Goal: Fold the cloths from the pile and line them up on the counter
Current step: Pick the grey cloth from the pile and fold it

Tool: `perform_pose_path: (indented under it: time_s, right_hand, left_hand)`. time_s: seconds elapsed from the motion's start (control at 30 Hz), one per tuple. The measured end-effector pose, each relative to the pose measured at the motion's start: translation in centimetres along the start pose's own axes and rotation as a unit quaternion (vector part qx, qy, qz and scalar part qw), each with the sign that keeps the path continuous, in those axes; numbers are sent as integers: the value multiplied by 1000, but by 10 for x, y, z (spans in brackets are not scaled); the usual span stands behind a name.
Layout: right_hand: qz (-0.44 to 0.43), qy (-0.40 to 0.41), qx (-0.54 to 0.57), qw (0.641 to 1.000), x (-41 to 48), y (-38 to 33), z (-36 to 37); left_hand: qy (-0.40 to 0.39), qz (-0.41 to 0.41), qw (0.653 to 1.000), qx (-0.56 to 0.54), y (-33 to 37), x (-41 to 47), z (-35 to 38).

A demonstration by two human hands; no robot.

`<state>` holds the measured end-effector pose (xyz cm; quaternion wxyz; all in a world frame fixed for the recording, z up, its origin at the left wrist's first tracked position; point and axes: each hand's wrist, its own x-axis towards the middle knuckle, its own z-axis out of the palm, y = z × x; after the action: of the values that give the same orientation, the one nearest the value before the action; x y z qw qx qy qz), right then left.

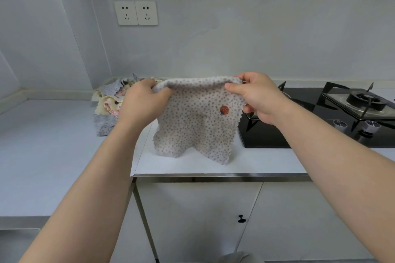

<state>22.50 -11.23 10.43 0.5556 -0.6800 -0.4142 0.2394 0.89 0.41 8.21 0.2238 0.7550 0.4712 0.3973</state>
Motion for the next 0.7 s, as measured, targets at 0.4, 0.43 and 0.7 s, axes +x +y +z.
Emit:
perform_pose_path:
  time_s: [0.4, 0.43, 0.7]
  right_hand:
    - [-49, 53, -52, 996, 25, 8, 21]
    - [-84, 71, -68, 992, 26, 9, 22]
    - [-231, 2, -259, 938, 6, 48, 17]
  left_hand:
    - [26, 12, 996, -90, -15, 11, 3]
    - [51, 35, 995, -81, -14, 11, 3]
    - [44, 185, 981, -45, -30, 11, 2]
